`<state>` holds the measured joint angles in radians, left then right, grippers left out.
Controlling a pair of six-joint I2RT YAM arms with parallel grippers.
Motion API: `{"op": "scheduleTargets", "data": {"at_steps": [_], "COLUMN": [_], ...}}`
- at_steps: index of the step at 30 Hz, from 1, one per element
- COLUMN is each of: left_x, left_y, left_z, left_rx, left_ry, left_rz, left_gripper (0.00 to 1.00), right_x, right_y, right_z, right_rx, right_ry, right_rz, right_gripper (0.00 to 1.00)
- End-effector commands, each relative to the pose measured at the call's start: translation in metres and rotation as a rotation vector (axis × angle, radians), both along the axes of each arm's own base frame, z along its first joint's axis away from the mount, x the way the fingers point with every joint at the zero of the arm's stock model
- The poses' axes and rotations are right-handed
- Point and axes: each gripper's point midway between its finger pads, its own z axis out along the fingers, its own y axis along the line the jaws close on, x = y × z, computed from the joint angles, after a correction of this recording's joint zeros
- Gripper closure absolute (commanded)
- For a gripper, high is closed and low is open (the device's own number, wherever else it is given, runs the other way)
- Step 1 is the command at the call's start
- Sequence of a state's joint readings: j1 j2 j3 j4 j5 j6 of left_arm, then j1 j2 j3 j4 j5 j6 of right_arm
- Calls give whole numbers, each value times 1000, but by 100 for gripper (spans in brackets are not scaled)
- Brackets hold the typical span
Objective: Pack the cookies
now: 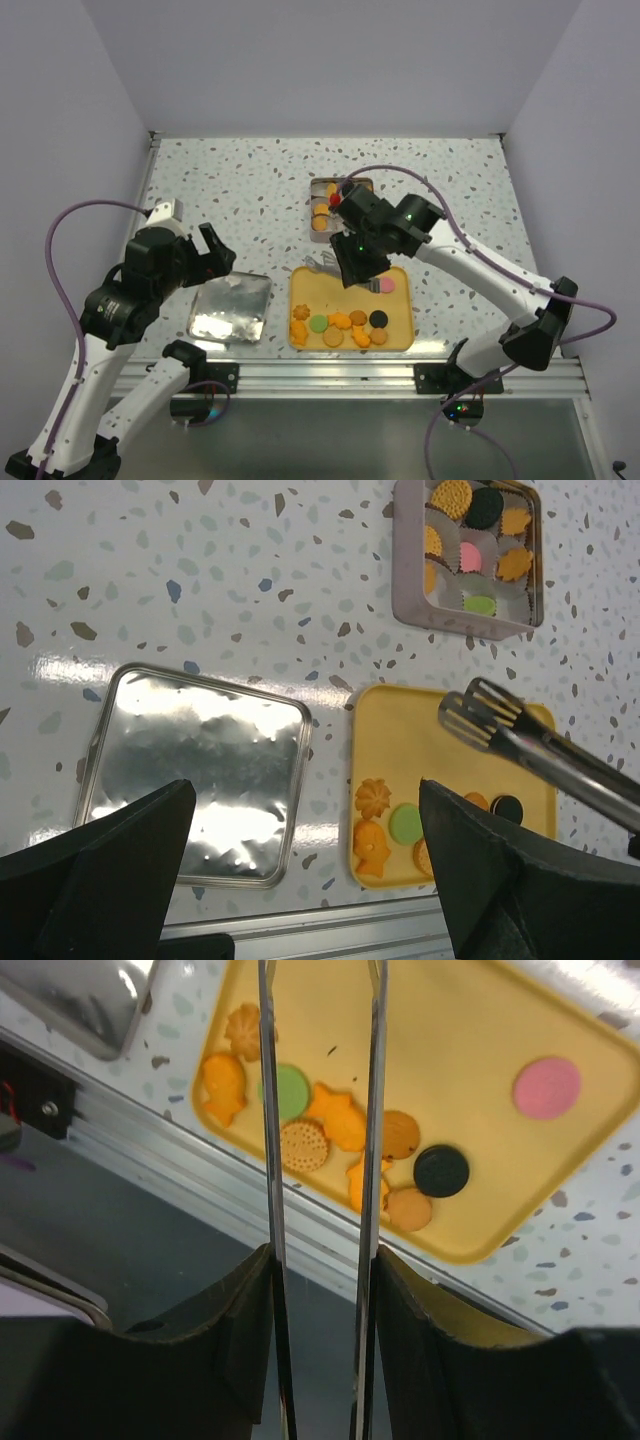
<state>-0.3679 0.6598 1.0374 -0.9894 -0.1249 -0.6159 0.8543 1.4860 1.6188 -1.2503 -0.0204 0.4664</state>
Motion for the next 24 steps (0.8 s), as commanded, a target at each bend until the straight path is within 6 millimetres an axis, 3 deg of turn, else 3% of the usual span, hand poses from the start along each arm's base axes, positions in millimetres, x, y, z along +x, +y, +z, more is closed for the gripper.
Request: {"op": "scheduleTargets", "data": {"at_steps": [1, 7, 24], "left_x": [1, -3, -21], "left_y": [-6, -9, -1], "left_z": [8, 8, 8], "left_rx": [-45, -72, -100], "left_ry": [-28, -20, -25], "left_rz": [-8, -11, 23], "left_gripper": [0, 0, 0], "right_x": [-31, -64, -87], "right_y": [18, 31, 62], "right_z": [-18, -43, -56], "right_rx": [36, -12, -74], "right_ry": [52, 80, 99], "right_rz": [8, 74, 184], "right_gripper": [55, 55, 55]}}
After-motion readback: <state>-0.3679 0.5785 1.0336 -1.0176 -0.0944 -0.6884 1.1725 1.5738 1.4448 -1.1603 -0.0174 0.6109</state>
